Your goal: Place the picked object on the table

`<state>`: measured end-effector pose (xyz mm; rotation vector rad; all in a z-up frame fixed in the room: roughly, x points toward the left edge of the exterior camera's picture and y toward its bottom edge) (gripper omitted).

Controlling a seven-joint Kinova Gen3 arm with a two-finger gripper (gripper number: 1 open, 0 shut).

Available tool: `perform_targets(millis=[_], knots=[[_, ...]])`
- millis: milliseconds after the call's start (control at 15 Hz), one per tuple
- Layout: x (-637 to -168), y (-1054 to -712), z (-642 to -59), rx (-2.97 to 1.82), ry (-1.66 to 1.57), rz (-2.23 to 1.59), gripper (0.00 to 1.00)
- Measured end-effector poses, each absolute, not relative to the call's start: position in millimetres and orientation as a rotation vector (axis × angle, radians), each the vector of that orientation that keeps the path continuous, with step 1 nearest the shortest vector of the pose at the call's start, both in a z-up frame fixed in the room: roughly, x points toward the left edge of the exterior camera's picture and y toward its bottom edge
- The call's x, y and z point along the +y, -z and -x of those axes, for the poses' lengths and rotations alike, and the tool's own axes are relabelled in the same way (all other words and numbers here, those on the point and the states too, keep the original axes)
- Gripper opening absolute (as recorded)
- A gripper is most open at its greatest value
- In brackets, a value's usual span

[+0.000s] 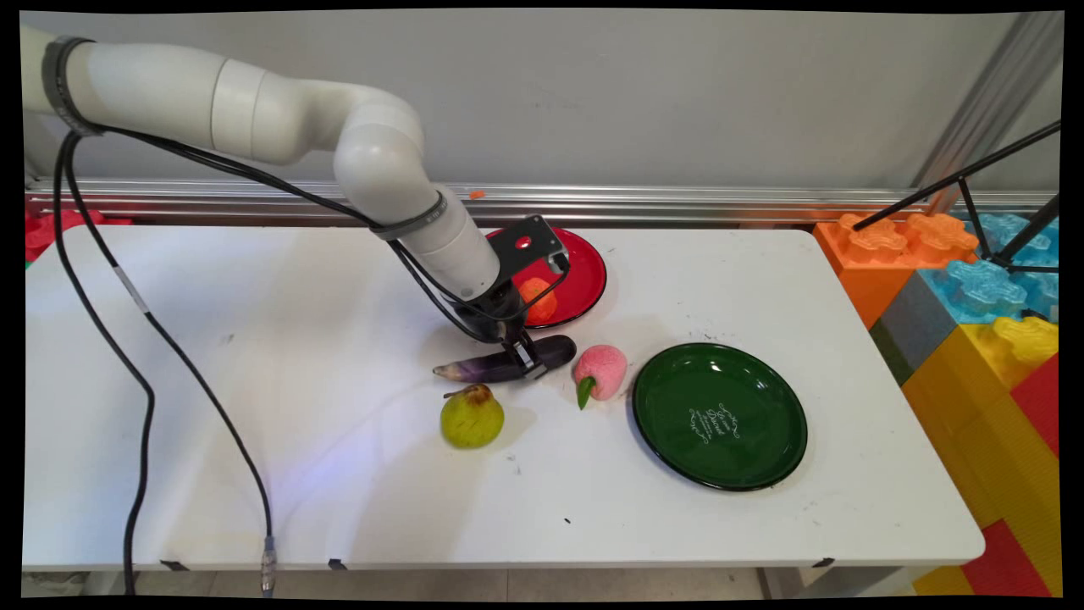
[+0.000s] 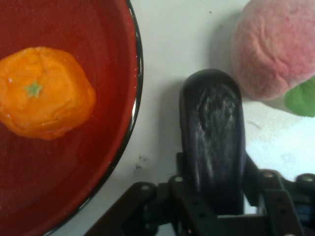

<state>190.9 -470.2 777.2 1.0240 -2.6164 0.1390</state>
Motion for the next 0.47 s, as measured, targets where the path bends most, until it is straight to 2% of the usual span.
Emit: perform_targets(millis=[67,467], knots=[[-471,-777,-191,-2.620,-0.143,-1.016,1.00],[-475,-792,-185,-2.628,-0.158,-0.970,1.00]])
